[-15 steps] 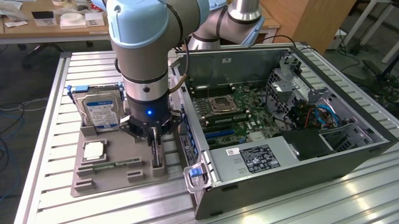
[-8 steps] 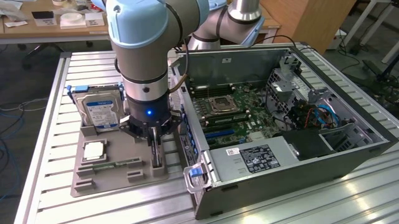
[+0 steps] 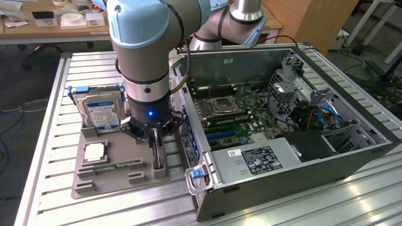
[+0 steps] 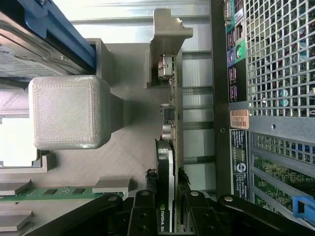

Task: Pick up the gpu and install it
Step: 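Pick up the gpu and move the gpu toward the slot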

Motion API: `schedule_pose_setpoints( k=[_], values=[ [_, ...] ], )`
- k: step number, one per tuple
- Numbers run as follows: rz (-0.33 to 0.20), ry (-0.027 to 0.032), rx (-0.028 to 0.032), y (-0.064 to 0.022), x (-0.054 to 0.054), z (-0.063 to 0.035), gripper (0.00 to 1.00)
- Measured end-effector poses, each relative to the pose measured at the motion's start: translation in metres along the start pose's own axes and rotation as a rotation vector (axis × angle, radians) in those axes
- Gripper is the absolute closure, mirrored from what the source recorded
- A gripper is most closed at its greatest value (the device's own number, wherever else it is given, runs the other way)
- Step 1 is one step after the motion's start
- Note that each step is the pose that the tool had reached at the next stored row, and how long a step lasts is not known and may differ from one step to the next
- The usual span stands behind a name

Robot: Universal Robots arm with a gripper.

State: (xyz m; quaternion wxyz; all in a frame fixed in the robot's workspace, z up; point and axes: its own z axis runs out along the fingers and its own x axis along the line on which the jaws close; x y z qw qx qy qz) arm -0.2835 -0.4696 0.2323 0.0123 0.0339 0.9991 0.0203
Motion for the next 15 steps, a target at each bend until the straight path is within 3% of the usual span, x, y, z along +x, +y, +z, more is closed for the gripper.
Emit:
schedule_pose_setpoints(
  k=[6,15],
  values=[
    [0.0,-0.0001,-0.0001,0.0001,0.0,-0.0018,0.73],
    [0.0,0.0,0.0,0.001,-0.001,-0.0243,0.73]
  ],
)
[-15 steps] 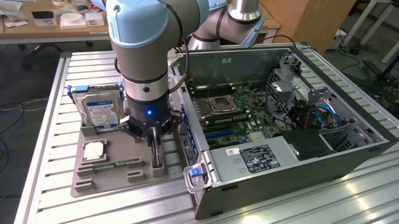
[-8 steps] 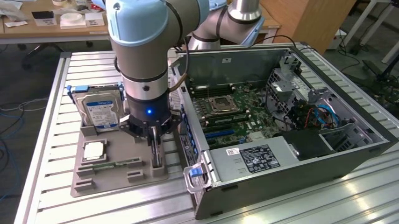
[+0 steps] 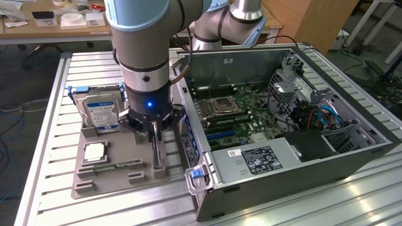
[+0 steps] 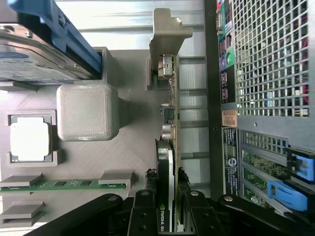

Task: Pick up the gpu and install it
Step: 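Pick up the gpu and move the gpu toward the slot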

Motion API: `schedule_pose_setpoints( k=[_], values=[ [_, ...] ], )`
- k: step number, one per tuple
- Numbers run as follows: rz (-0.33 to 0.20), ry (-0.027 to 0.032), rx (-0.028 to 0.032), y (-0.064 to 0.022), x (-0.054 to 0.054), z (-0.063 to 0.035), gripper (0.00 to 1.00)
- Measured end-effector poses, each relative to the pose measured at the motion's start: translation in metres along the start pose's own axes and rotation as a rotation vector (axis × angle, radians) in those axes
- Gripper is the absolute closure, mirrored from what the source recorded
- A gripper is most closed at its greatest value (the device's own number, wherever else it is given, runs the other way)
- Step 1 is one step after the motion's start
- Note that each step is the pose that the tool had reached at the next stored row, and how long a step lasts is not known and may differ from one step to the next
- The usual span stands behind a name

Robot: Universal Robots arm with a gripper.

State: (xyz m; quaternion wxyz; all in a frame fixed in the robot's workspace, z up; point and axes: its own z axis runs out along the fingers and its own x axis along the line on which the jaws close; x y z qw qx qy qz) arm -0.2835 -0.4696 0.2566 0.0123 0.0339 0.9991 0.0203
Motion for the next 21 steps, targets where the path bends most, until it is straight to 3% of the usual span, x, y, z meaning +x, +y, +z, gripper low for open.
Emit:
schedule_pose_setpoints(
  k=[6,21],
  values=[
    [0.0,-0.0001,-0.0001,0.0006,0.0,-0.0152,0.73],
    [0.0,0.0001,0.0,0.0018,-0.001,-0.0422,0.73]
  ],
)
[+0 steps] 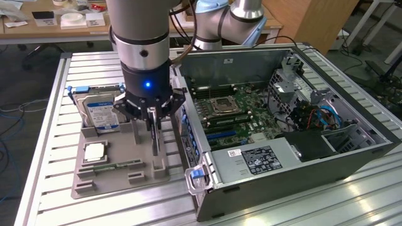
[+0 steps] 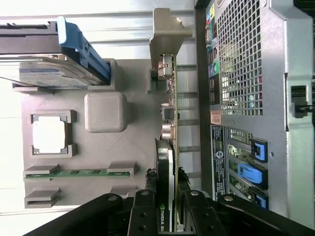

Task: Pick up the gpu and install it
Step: 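Pick up the gpu and move the gpu toward the slot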

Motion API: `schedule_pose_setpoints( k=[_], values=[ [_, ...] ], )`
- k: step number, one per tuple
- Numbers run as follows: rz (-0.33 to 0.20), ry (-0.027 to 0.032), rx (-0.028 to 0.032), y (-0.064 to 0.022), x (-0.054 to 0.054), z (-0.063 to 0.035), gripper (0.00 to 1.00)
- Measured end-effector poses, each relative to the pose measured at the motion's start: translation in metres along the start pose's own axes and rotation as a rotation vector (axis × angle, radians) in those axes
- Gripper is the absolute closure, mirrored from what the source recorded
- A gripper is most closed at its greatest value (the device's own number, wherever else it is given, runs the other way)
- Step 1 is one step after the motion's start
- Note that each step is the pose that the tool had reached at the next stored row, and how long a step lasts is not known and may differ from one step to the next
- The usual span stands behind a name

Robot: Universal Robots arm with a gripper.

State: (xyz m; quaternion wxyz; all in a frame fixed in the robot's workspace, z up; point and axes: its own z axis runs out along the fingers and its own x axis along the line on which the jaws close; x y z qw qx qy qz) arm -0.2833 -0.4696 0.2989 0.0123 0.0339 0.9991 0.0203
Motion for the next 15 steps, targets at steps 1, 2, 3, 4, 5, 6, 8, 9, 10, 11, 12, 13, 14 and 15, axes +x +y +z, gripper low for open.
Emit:
schedule_pose_setpoints(
  k=[1,2,3,4,5,6,8,9,10,11,12,13,14,15],
  values=[
    [0.0,0.0,0.0,0.0001,0.0,-0.0027,0.73],
    [0.0,0.0,0.0,0.0002,0.0,-0.0052,0.73],
    [0.0,-0.0001,0.0,0.0003,0.0,-0.0079,0.73],
    [0.0,0.0,0.0,0.0004,0.0,-0.0106,0.73],
    [0.0,0.0,-0.0001,0.0006,0.0,-0.0137,0.73],
    [0.0,-0.0001,0.0,0.0007,-0.001,-0.0167,0.73],
    [0.0,0.0,0.0,0.0009,-0.001,-0.0225,0.73],
    [0.0,0.0,0.0,0.0011,-0.001,-0.0255,0.73],
    [0.0,-0.0001,-0.0001,0.0012,-0.001,-0.0279,0.73],
    [0.0,0.0,0.0,0.0012,-0.001,-0.0293,0.73],
    [0.0,-0.0001,0.0,0.0013,-0.001,-0.0307,0.73],
    [0.0,-0.0001,-0.0001,0.0014,-0.002,-0.0323,0.73],
    [0.0,-0.0001,0.0,0.0015,-0.002,-0.034,0.73],
    [0.0,0.0,0.0,0.0015,-0.002,-0.0356,0.73]
  ],
)
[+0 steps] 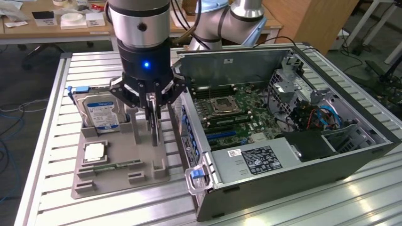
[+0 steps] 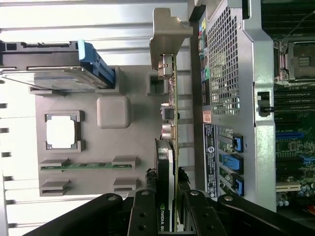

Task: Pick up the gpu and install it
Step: 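Pick up the gpu and move the gpu toward the slot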

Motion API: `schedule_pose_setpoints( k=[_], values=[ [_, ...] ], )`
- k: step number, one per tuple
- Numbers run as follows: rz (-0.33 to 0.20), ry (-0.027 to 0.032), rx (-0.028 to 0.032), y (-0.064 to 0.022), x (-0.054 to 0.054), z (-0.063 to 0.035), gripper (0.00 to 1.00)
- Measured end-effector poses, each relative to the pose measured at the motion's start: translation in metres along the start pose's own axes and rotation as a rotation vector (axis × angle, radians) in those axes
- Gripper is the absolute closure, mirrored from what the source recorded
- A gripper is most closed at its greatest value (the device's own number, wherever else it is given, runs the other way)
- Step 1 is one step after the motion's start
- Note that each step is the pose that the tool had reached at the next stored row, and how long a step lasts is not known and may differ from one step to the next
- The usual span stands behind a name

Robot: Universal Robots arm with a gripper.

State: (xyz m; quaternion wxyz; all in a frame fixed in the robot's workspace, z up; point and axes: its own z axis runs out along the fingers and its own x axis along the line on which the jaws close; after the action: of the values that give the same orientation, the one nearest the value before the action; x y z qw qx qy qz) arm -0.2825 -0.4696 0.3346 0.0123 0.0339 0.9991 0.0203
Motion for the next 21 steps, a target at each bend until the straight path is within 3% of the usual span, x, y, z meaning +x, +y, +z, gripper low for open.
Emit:
schedule_pose_setpoints(
  k=[8,14,21],
  values=[
    [0.0,0.0,0.0,0.0001,0.0,-0.0021,0.73],
    [0.0,0.0005,0.0005,0.0005,0.0,-0.0109,0.73],
    [0.0,0.0005,0.0004,0.0005,0.0,-0.0114,0.73]
  ],
)
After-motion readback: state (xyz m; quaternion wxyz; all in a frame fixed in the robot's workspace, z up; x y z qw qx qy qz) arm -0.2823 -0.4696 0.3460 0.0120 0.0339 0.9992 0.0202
